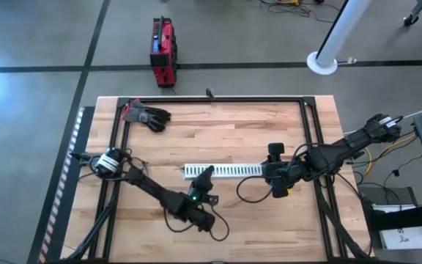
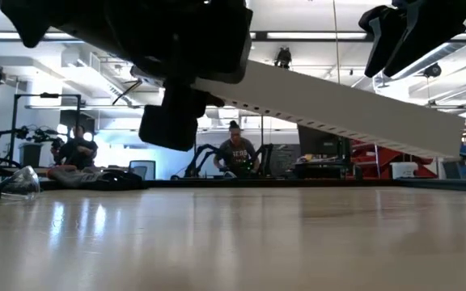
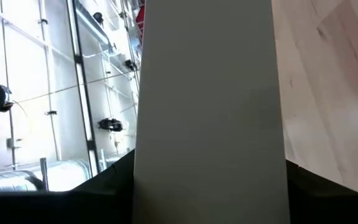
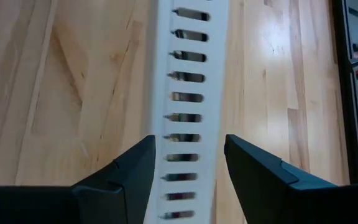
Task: Ziptie cables
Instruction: Adjust the white cable duct, then return to Home Position
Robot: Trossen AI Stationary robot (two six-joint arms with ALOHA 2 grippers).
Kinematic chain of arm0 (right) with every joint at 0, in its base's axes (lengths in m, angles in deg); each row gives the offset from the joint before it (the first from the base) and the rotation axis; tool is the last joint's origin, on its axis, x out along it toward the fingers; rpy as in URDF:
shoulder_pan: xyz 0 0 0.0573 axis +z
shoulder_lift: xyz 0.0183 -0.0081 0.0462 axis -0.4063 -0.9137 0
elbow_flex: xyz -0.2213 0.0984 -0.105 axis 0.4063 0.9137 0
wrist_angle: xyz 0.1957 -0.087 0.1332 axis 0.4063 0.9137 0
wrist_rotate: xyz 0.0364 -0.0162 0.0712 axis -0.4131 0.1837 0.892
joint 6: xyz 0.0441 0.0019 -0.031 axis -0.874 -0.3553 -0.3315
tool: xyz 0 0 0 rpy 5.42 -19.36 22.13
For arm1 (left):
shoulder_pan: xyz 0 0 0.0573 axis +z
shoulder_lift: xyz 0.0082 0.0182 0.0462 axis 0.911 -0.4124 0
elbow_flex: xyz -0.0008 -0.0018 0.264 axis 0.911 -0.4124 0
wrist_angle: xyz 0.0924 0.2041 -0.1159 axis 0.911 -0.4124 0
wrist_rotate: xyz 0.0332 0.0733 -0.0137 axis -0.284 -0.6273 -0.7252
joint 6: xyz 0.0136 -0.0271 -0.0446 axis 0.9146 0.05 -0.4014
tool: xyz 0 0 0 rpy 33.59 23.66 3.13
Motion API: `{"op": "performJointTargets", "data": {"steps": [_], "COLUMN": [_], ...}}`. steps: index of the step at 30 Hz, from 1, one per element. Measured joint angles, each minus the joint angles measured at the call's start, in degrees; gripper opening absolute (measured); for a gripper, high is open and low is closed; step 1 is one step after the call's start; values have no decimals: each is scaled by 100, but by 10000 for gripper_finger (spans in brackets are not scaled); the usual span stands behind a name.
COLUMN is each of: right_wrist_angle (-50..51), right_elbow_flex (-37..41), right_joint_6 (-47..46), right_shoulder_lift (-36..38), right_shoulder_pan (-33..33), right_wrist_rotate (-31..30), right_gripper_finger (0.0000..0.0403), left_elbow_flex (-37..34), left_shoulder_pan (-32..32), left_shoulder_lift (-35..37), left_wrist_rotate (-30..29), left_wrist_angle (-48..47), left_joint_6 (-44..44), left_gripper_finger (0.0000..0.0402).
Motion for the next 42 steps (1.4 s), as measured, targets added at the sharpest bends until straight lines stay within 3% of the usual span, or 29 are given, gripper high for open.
{"op": "performJointTargets", "data": {"steps": [4, 6, 13, 17, 22, 29, 37, 42], "right_wrist_angle": [0, 0, 2, -5, -17, -243, -1487, -2445], "right_elbow_flex": [-1, -1, -2, -3, -3, 21, 514, 1024], "right_joint_6": [-2, -2, -7, -9, -81, -107, 92, -5], "right_shoulder_lift": [0, 0, 2, 2, 0, -2, -6, -9], "right_shoulder_pan": [0, 0, 0, 0, 0, 0, 0, 2], "right_wrist_rotate": [-1, -1, 4, 6, 14, 28, 52, 73], "right_gripper_finger": [181, 181, 181, 181, 181, 181, 181, 181], "left_elbow_flex": [-7, 2, 132, 113, 68, 159, 516, 393], "left_shoulder_pan": [38, 72, 511, 908, 1106, 1095, 1067, 991], "left_shoulder_lift": [-10, -2, 26, 44, 75, 187, 702, 1023], "left_wrist_rotate": [115, 622, 5309, 6511, 7035, 7155, 7489, 7474], "left_wrist_angle": [-4, 9, -103, -382, -529, -920, -2222, -2335], "left_joint_6": [-781, -1624, -4240, -5147, -5437, -5376, -5903, -6269], "left_gripper_finger": [204, 205, 229, 253, 285, 313, 312, 311]}}
